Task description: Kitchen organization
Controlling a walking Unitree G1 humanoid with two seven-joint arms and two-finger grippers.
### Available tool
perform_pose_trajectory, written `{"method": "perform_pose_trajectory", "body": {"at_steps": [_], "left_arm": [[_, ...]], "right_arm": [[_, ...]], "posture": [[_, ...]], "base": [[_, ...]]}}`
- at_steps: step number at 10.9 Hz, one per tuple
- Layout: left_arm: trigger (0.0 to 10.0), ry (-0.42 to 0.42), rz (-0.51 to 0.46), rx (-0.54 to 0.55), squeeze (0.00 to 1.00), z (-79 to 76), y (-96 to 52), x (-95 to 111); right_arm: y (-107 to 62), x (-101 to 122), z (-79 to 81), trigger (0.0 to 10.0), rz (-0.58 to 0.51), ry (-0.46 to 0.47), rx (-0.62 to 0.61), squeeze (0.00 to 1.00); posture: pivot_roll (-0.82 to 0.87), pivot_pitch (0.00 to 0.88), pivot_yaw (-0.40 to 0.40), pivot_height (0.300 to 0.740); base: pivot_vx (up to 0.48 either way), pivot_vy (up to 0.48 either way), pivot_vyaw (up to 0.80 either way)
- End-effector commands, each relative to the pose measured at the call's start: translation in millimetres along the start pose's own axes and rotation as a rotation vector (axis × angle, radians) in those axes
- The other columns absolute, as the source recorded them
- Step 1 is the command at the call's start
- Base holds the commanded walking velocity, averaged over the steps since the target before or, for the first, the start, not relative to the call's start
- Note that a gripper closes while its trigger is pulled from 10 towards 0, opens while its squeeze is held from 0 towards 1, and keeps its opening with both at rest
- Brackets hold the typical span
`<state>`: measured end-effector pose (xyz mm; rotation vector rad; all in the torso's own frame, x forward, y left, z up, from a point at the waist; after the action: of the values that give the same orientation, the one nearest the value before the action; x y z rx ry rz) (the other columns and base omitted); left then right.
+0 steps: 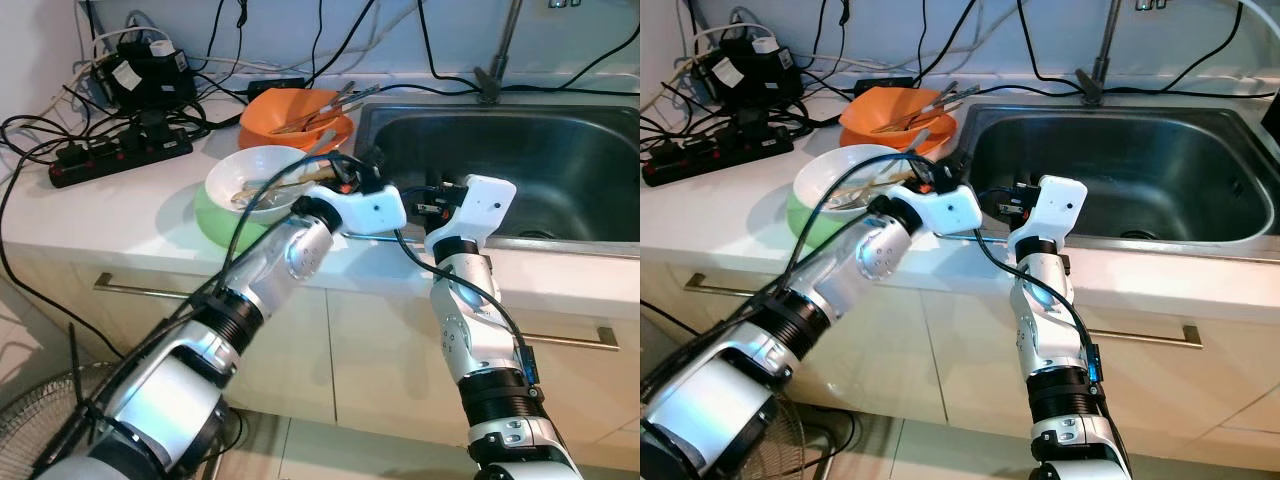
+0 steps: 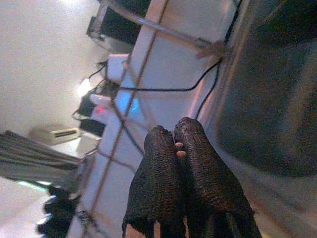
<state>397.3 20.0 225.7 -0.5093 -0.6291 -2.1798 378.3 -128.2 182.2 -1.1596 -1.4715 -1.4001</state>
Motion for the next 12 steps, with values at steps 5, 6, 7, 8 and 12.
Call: {"method": "perform_pose_trajectory", "body": {"at_steps": [5,6,7,8,12], "left_arm": [[10.0,0.051,-0.168,0.213,0.00,50.8,4.9,34],[10.0,0.020,-0.271,0.264,0.00,61.5,2.5,55],[10.0,-0.026,-0.408,0.303,0.00,73.6,-1.4,82],[10.0,-0.100,-0.491,0.324,0.00,81.6,-4.9,98],[10.0,-0.810,-0.638,0.172,0.00,85.7,-5.9,127]], "right_arm": [[1.7,4,6.3,10.0,-0.015,-0.003,0.021,0.00],[2.1,5,5.8,10.0,-0.018,-0.006,0.020,0.00],[2.7,6,4.5,10.0,-0.022,-0.010,0.018,0.00],[3.1,7,3.8,10.0,-0.029,-0.020,0.019,0.00],[8.9,24,-7.6,10.0,-0.114,-0.164,0.019,1.00]], "posture": [[0.02,0.024,0.097,0.740],[0.02,0.024,0.097,0.740],[0.03,0.023,0.094,0.740],[0.03,0.023,0.094,0.740],[0.02,0.020,0.098,0.740]], "base": [[0.000,0.000,0.00],[0.000,0.000,0.00],[0.000,0.000,0.00],[0.000,0.000,0.00],[0.000,0.000,0.00]]}}
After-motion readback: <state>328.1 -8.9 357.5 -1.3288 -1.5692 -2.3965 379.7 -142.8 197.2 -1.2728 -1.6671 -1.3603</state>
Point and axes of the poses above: a point about 5 cm out from each wrist's last joint towards the gripper, its own y axis pointing out of the wrist towards the gripper, its own x axis along the axis of the wrist's last joint, z = x × y, the point moved 3 cm from there along y, pointing out of the wrist towards the gripper, and after that the axes turned 15 degrees about -y, right-handed, at the moved point
